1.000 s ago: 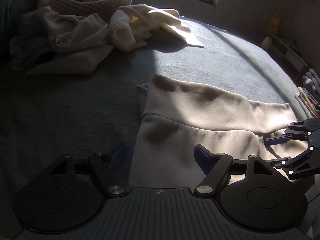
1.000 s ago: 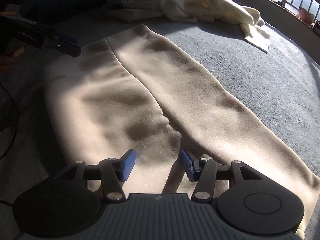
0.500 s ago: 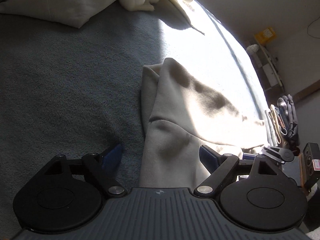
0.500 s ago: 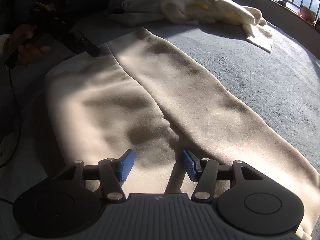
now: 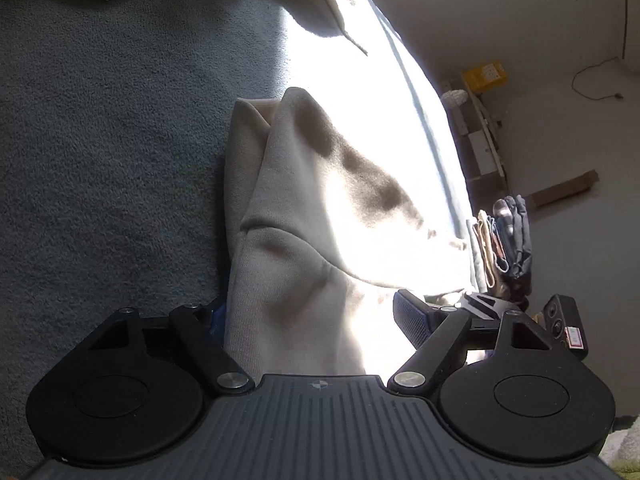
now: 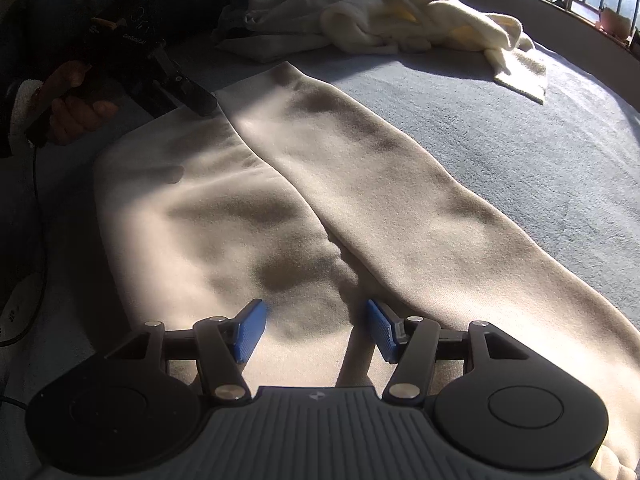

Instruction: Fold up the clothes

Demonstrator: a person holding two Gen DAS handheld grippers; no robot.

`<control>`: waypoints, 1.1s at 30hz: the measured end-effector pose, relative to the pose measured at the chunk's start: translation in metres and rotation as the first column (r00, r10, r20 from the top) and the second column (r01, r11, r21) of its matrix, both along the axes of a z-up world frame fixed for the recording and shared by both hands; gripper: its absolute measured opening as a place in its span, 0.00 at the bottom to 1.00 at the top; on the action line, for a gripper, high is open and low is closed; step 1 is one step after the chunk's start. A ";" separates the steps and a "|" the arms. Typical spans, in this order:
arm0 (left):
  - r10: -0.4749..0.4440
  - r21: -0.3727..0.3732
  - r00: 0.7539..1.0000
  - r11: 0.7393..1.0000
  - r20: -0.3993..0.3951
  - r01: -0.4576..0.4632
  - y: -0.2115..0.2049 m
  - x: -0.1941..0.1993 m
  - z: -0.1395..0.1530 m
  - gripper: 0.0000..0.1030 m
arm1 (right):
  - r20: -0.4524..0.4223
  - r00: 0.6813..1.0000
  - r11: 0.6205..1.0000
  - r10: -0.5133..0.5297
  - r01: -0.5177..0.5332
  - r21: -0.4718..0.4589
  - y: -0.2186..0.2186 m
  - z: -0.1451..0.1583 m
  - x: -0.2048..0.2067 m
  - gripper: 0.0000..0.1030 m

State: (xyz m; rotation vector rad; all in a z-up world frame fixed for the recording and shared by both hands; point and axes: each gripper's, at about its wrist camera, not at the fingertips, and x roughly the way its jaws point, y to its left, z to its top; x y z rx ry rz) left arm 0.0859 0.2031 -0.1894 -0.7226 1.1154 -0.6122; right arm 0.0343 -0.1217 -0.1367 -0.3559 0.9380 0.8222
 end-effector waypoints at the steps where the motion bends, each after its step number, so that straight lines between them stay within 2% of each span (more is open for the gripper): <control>1: -0.021 0.009 1.000 1.000 0.007 0.021 -0.002 -0.004 0.001 0.76 | 0.000 1.000 1.000 0.002 -0.002 0.005 -0.001 0.000 0.000 0.58; 5: -0.005 0.071 1.000 0.997 0.016 0.004 -0.011 -0.006 0.004 0.72 | -0.002 1.000 1.000 0.017 -0.017 0.018 -0.001 -0.002 0.002 0.59; 7: 0.002 0.129 1.000 0.992 0.020 -0.005 -0.017 -0.005 0.009 0.58 | 0.006 1.000 1.000 0.028 -0.028 0.009 0.001 -0.001 0.001 0.59; 8: 0.005 0.156 1.000 0.988 0.021 -0.009 -0.019 -0.005 0.011 0.46 | 0.012 0.999 0.999 0.034 -0.034 0.006 0.001 -0.001 0.000 0.59; 11: 0.020 0.178 1.000 0.984 -0.016 -0.017 -0.017 -0.004 0.016 0.19 | 0.028 0.999 0.999 0.047 -0.047 0.002 0.002 -0.002 -0.002 0.59; 12: 0.030 0.179 0.999 0.983 -0.033 -0.024 -0.017 -0.003 0.018 0.14 | 0.033 0.998 0.999 0.053 -0.053 0.000 0.002 -0.002 -0.002 0.59; 16: 0.013 0.235 1.000 0.972 0.003 -0.014 -0.030 -0.006 0.047 0.10 | 0.054 0.995 0.996 0.085 -0.084 -0.013 0.001 -0.004 -0.003 0.59; 21: -0.017 0.225 0.998 0.974 0.060 0.003 -0.056 -0.011 0.094 0.09 | 0.078 0.990 0.993 0.118 -0.117 -0.009 -0.002 -0.006 -0.006 0.59; 24: -0.056 0.239 0.995 0.970 0.083 0.034 -0.076 -0.013 0.118 0.09 | 0.104 0.985 0.991 0.135 -0.136 0.001 -0.006 -0.008 -0.009 0.60; 28: -0.120 0.293 0.987 0.952 0.105 0.085 -0.108 -0.013 0.142 0.09 | 0.172 0.973 0.987 0.155 -0.158 0.007 -0.010 -0.003 -0.017 0.62; 32: -0.166 0.343 0.981 0.931 0.097 0.124 -0.137 -0.011 0.158 0.09 | 0.234 0.960 0.986 0.157 -0.165 0.016 -0.026 -0.003 -0.021 0.75; 33: -0.177 0.354 0.980 0.926 0.093 0.134 -0.144 -0.011 0.161 0.09 | 0.242 0.958 0.986 0.157 -0.165 0.014 -0.029 -0.006 -0.020 0.76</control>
